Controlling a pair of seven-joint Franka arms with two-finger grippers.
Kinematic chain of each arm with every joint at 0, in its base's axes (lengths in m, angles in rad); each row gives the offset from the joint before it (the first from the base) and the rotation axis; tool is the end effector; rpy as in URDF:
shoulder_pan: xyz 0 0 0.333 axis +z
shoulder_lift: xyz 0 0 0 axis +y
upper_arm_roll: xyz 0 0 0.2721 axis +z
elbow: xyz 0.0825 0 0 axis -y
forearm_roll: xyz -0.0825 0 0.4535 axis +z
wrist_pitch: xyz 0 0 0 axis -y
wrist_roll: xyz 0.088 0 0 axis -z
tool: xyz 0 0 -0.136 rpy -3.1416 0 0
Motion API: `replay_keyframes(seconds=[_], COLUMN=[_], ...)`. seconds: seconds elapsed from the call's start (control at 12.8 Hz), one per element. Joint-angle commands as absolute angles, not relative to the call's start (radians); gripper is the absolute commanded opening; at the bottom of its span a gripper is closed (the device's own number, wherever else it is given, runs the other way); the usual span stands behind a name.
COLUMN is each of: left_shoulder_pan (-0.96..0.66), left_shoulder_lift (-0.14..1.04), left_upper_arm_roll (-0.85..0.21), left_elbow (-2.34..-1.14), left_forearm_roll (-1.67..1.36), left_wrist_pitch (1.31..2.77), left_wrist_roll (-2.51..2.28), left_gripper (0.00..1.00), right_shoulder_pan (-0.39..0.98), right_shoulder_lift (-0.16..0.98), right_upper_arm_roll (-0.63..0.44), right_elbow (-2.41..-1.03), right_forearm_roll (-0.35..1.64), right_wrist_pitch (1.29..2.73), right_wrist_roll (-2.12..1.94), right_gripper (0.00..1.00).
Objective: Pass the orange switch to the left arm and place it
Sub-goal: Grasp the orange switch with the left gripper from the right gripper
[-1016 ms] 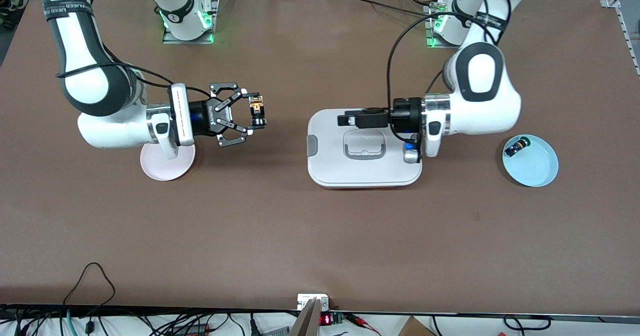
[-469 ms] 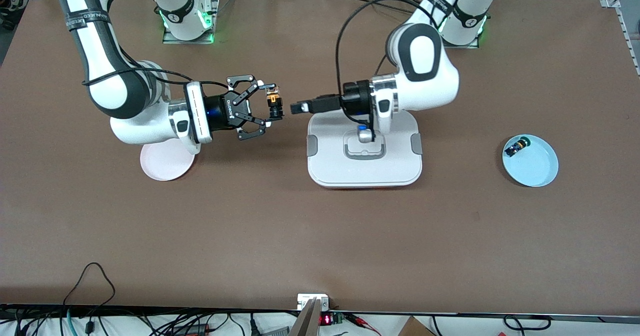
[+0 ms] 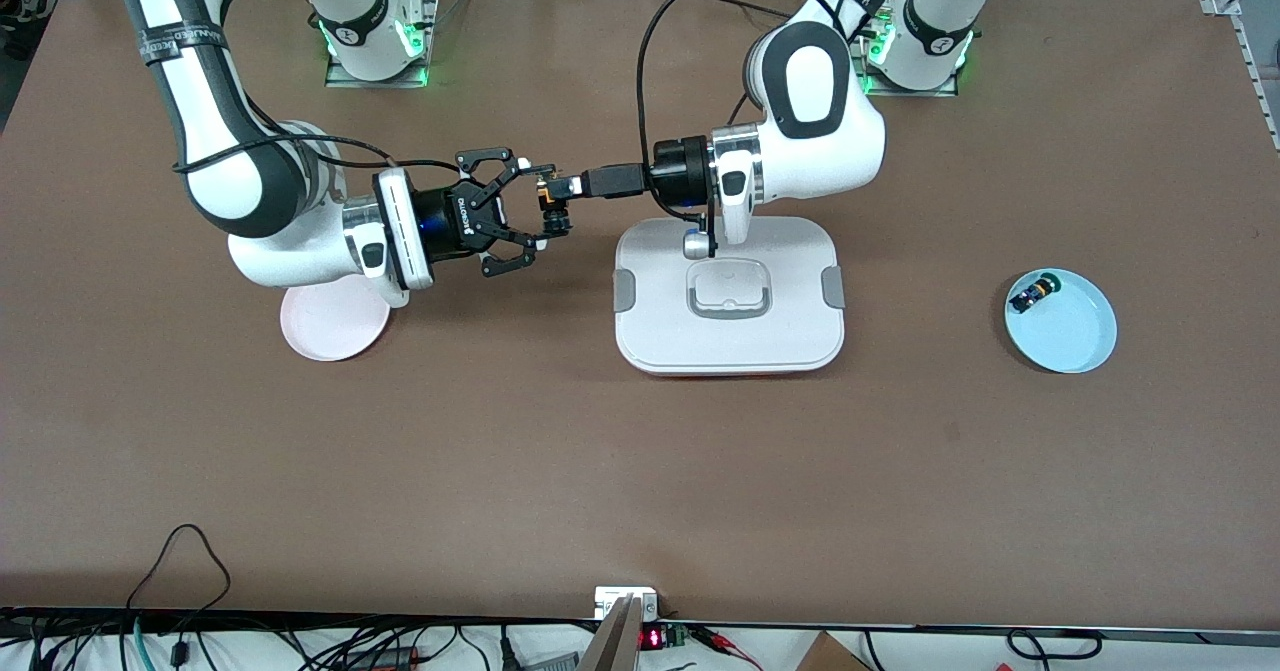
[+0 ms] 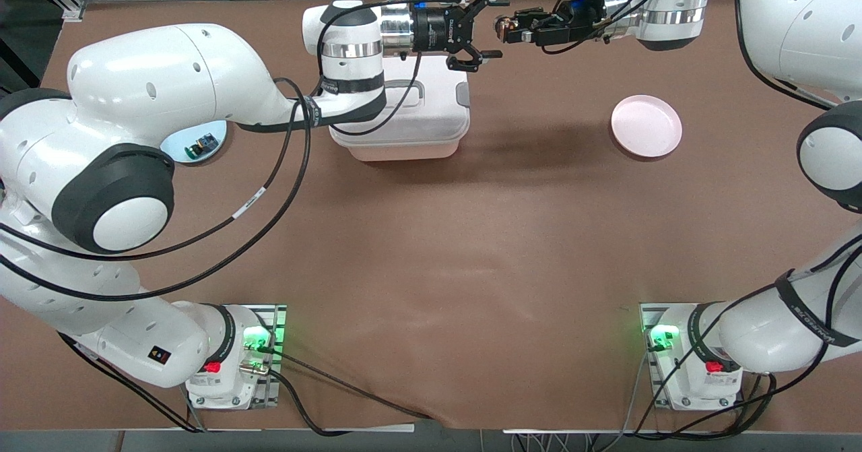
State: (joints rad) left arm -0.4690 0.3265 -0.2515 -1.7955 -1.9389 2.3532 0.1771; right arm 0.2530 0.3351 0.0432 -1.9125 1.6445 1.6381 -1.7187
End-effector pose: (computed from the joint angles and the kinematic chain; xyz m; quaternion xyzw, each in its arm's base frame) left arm 0.5386 -0.5031 0.3343 0.7017 0.2310 -0.1303 0.6613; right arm 0.5885 0.3139 0.2919 -0.5685 -0.4027 -0.2933 0.6547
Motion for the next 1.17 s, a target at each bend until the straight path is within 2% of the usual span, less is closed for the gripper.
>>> replay_keyframes(seconds=[0.0,0.16,0.39,0.55,0.62,0.78,0.86,0.94,1.09], left_shoulder_pan=[-0.472,-0.472,-0.472,-0.471,-0.469,-0.459,-0.439,-0.417,-0.353], left_shoulder_lift=[0.354,0.354,0.364,0.364,0.362,0.354,0.344,0.341,0.322], left_upper_arm_roll=[-0.259,-0.261,-0.261,-0.259,-0.259,-0.259,-0.259,-0.258,-0.246], left_elbow=[-1.772,-1.772,-1.776,-1.779,-1.781,-1.787,-1.789,-1.798,-1.824], left_forearm_roll=[-2.006,-2.006,-2.005,-1.99,-1.99,-1.99,-1.99,-1.988,-1.944], left_wrist_pitch=[2.367,2.367,2.362,2.359,2.359,2.358,2.355,2.347,2.257], left_wrist_roll=[0.212,0.212,0.254,0.297,0.299,0.295,0.287,0.287,0.285], left_gripper=[0.91,0.65,0.39,0.11,0.0,0.0,0.0,0.0,0.0], right_shoulder_pan=[0.261,0.261,0.261,0.264,0.265,0.264,0.264,0.264,0.262], right_shoulder_lift=[0.322,0.322,0.321,0.321,0.321,0.319,0.318,0.316,0.313], right_upper_arm_roll=[0.038,0.038,0.038,0.038,0.038,0.038,0.038,0.038,0.038], right_elbow=[-1.927,-1.925,-1.925,-1.925,-1.925,-1.925,-1.927,-1.928,-1.928], right_forearm_roll=[1.667,1.667,1.667,1.669,1.669,1.669,1.669,1.67,1.681], right_wrist_pitch=[1.629,1.629,1.629,1.629,1.629,1.629,1.629,1.632,1.629], right_wrist_roll=[-1.706,-1.706,-1.706,-1.704,-1.704,-1.706,-1.703,-1.703,-1.703], right_gripper=[0.12,0.12,0.12,0.12,0.12,0.16,0.61,1.0,1.0])
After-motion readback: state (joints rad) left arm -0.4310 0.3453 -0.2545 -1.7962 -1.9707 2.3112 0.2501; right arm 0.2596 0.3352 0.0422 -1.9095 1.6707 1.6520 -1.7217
